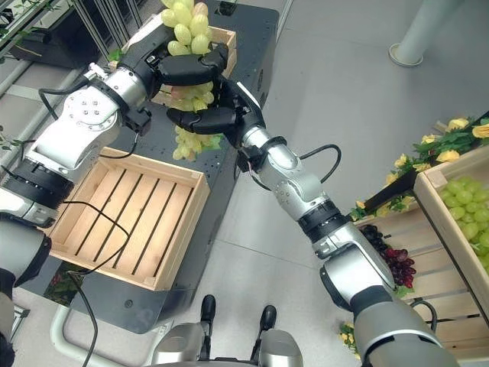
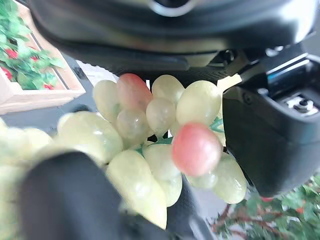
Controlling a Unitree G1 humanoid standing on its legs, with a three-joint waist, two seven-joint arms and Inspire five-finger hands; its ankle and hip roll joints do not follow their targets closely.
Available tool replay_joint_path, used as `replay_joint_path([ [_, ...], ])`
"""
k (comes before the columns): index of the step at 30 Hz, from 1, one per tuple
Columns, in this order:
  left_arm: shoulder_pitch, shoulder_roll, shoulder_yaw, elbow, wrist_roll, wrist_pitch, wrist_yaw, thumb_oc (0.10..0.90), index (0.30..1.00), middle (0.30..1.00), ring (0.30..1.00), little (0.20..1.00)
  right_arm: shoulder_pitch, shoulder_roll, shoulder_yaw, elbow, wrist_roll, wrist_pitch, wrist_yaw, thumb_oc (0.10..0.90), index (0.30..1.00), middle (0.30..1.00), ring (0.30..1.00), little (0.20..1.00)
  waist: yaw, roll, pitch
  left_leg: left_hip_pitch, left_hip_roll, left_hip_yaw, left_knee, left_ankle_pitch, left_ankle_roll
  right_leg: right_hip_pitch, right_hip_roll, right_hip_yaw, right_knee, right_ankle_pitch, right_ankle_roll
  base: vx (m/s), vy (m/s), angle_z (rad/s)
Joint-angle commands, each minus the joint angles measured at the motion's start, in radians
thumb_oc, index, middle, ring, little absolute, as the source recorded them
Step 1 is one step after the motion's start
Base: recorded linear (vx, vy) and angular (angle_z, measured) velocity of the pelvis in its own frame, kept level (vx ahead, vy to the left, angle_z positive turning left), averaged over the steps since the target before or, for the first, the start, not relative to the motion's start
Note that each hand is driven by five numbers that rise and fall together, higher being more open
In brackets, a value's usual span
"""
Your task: Pick up the fruits from the basket on one side to the basket on the other side
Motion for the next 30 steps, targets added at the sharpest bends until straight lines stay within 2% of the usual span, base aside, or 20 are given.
replay_joint_path([
  [1, -0.046, -0.16, 0.003, 0.044, -0.068, -0.098, 0.006, 0.4, 0.3, 0.3, 0.3, 0.3, 0.024, 0.135, 0.039, 0.101, 0.085, -0.133, 0.048, 0.538, 0.507, 0.507, 0.507, 0.507, 0.024, 0.014, -0.398, -0.04, -0.05, -0.016, -0.004, -0.089, -0.01, -0.03, 0.002, 0.019, 0.001, -0.045, -0.028, 0.0, 0.0, 0.0],
  [2, -0.047, -0.164, 0.0, 0.041, -0.064, -0.1, 0.005, 0.4, 0.3, 0.3, 0.3, 0.3, 0.023, 0.14, 0.034, 0.104, 0.104, -0.159, 0.037, 0.4, 0.3, 0.3, 0.3, 0.3, 0.025, 0.015, -0.397, -0.039, -0.05, -0.019, -0.004, -0.089, -0.01, -0.028, 0.002, 0.018, 0.001, -0.045, -0.028, 0.0, 0.0, 0.0],
  [8, -0.042, -0.18, -0.002, 0.047, -0.05, -0.081, 0.014, 0.4, 0.3, 0.3, 0.3, 0.3, 0.011, 0.163, 0.014, 0.122, 0.117, -0.217, 0.009, 0.4, 0.3, 0.3, 0.3, 0.3, 0.028, 0.016, -0.4, -0.038, -0.051, -0.023, -0.004, -0.09, -0.007, -0.027, 0.002, 0.017, 0.001, -0.045, -0.028, 0.0, 0.0, 0.0],
  [18, -0.017, -0.175, 0.011, 0.102, -0.016, -0.065, 0.027, 0.4, 0.3, 0.3, 0.3, 0.3, 0.013, 0.159, 0.004, 0.109, 0.107, -0.254, 0.004, 0.4, 0.3, 0.3, 0.3, 0.3, 0.027, 0.015, -0.4, -0.038, -0.05, -0.023, -0.004, -0.088, -0.006, -0.028, 0.002, 0.017, 0.001, -0.043, -0.028, 0.0, 0.0, 0.0],
  [24, 0.012, -0.174, 0.024, 0.171, 0.003, -0.049, 0.077, 0.413, 0.319, 0.319, 0.319, 0.319, 0.032, 0.168, -0.006, 0.079, 0.119, -0.283, -0.008, 0.4, 0.3, 0.3, 0.3, 0.3, 0.02, 0.015, -0.399, -0.036, -0.047, -0.016, -0.004, -0.088, -0.006, -0.03, 0.002, 0.023, 0.001, -0.043, -0.027, 0.0, 0.0, 0.0],
  [26, 0.032, -0.177, 0.043, 0.205, 0.006, -0.052, 0.093, 0.4, 0.3, 0.3, 0.3, 0.3, 0.046, 0.172, -0.012, 0.061, 0.115, -0.285, -0.005, 0.4, 0.3, 0.3, 0.3, 0.3, 0.015, 0.014, -0.399, -0.037, -0.045, -0.011, -0.004, -0.087, -0.006, -0.033, 0.003, 0.027, 0.001, -0.04, -0.027, 0.0, 0.0, 0.0],
  [27, 0.034, -0.178, 0.045, 0.208, 0.006, -0.05, 0.095, 0.414, 0.321, 0.321, 0.321, 0.321, 0.047, 0.173, -0.012, 0.059, 0.114, -0.285, -0.006, 0.4, 0.3, 0.3, 0.3, 0.3, 0.015, 0.014, -0.399, -0.037, -0.045, -0.01, -0.004, -0.087, -0.006, -0.033, 0.003, 0.028, 0.001, -0.04, -0.027, 0.0, 0.0, 0.0],
  [28, 0.039, -0.18, 0.05, 0.218, 0.008, -0.047, 0.103, 0.562, 0.542, 0.542, 0.542, 0.542, 0.05, 0.174, -0.014, 0.055, 0.111, -0.284, -0.007, 0.4, 0.3, 0.3, 0.3, 0.3, 0.013, 0.014, -0.398, -0.037, -0.045, -0.009, -0.004, -0.087, -0.006, -0.034, 0.003, 0.029, 0.001, -0.04, -0.027, 0.0, 0.0, 0.0],
  [29, 0.05, -0.186, 0.062, 0.24, 0.019, -0.033, 0.124, 0.8, 0.9, 0.9, 0.9, 0.9, 0.059, 0.177, -0.017, 0.048, 0.104, -0.284, -0.008, 0.4, 0.3, 0.3, 0.3, 0.3, 0.009, 0.013, -0.397, -0.036, -0.044, -0.006, -0.004, -0.088, -0.006, -0.035, 0.003, 0.033, 0.001, -0.039, -0.027, 0.0, 0.0, 0.0],
  [30, 0.058, -0.188, 0.071, 0.256, 0.027, -0.032, 0.136, 0.8, 0.9, 0.9, 0.9, 0.9, 0.065, 0.178, -0.021, 0.04, 0.097, -0.281, -0.012, 0.4, 0.3, 0.3, 0.3, 0.3, 0.006, 0.012, -0.397, -0.036, -0.043, -0.002, -0.004, -0.088, -0.006, -0.036, 0.003, 0.036, 0.001, -0.038, -0.027, 0.0, 0.0, 0.0],
])
